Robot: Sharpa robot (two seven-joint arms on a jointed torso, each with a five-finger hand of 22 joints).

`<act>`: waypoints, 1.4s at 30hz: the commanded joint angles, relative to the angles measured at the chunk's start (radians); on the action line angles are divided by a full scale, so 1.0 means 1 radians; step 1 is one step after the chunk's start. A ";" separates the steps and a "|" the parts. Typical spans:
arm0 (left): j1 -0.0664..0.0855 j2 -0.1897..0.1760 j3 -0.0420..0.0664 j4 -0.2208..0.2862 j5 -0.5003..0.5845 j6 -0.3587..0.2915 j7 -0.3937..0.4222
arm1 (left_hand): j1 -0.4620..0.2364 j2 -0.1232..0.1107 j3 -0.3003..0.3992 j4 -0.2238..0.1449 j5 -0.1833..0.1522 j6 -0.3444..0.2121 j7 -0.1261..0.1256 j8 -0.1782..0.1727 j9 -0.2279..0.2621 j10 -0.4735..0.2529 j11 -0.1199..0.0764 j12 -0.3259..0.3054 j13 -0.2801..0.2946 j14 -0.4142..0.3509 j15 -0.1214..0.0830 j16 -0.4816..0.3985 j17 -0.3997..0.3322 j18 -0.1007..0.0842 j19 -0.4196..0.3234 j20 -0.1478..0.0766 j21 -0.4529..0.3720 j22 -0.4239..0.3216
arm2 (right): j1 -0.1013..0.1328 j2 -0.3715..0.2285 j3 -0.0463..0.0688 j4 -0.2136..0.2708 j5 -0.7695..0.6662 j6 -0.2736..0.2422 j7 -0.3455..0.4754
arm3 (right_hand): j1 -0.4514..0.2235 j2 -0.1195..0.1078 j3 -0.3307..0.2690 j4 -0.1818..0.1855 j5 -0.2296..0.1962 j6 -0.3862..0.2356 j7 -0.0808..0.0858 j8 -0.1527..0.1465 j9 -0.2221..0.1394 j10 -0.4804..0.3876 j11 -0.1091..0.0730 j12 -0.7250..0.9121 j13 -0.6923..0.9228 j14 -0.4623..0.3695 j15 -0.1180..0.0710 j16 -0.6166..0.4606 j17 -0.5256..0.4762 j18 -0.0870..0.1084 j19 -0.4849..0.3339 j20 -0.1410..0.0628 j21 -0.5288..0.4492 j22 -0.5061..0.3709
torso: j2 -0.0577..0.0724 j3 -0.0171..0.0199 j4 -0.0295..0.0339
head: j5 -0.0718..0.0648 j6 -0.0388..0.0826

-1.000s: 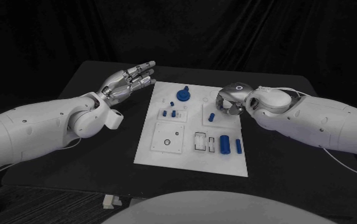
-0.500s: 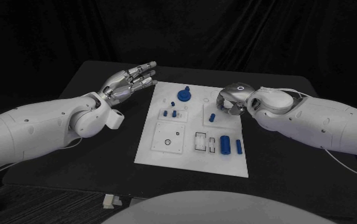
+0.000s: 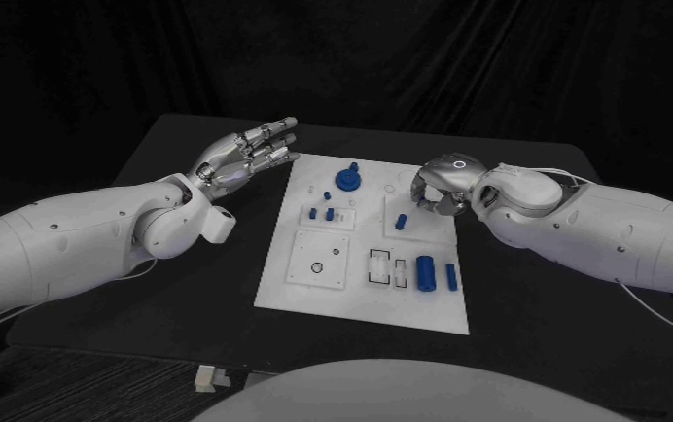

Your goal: Assemble the parts on the task board

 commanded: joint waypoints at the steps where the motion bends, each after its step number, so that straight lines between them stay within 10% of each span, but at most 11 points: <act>1: -0.001 0.003 0.001 0.000 0.007 0.016 0.086 | 0.011 -0.001 -0.001 -0.006 0.005 0.001 0.005 0.007 0.002 0.000 0.008 0.002 0.001 0.008 0.001 0.005 0.001 0.008 0.006 0.001 0.003 0.000 | 0.018 -0.014 0.002 0.026 -0.003 -0.060 -0.003 | 0.008 0.000 0.003 -0.007 -0.001 0.008 0.007 0.004 0.003 0.019 -0.006 0.004 0.006 0.003 0.008 -0.001 0.002 -0.007 0.001 0.010 0.006 0.147 | 0.000 -0.0002 0.0006 | 0.001 0.000; 10: -0.003 0.008 0.001 -0.006 0.007 0.020 0.080 | 0.014 0.000 0.001 -0.008 0.007 -0.001 0.005 0.006 0.002 0.000 0.010 0.002 0.001 0.012 0.004 0.008 0.002 0.007 0.009 0.002 0.004 0.000 | 0.074 -0.068 0.002 0.150 -0.003 -0.090 -0.021 | 0.007 -0.001 0.003 -0.008 -0.001 0.013 0.008 0.005 0.005 0.027 -0.006 0.004 0.007 0.003 0.009 0.000 0.004 -0.007 0.001 0.012 0.008 0.147 | -0.001 -0.0006 -0.0001 | 0.007 0.000; 22: -0.006 0.009 0.001 -0.008 0.007 0.022 0.075 | 0.017 0.001 0.004 -0.011 0.009 -0.002 0.006 0.006 0.001 0.000 0.013 0.002 0.001 0.015 0.007 0.011 0.002 0.007 0.012 0.002 0.005 0.001 | 0.093 -0.086 0.001 0.312 -0.003 -0.071 -0.032 | 0.006 -0.001 0.003 -0.009 -0.001 0.014 0.008 0.004 0.006 0.033 -0.006 0.005 0.008 0.005 0.009 0.003 0.010 -0.007 0.003 0.013 0.015 0.148 | -0.002 -0.0014 0.0001 | 0.024 0.000; 42: -0.010 0.017 0.001 -0.013 0.007 0.027 0.071 | 0.019 0.003 0.007 -0.014 0.010 -0.004 0.006 0.006 0.001 0.000 0.015 0.001 0.001 0.016 0.010 0.012 0.002 0.005 0.015 0.003 0.006 0.002 | 0.006 0.059 0.001 0.271 -0.003 0.026 -0.038 | 0.008 -0.003 0.008 -0.014 0.001 0.000 0.011 -0.011 0.002 0.034 -0.005 -0.002 0.007 0.008 0.010 0.006 0.013 -0.006 0.002 0.015 0.014 0.147 | 0.000 -0.0015 0.0016 | 0.024 0.000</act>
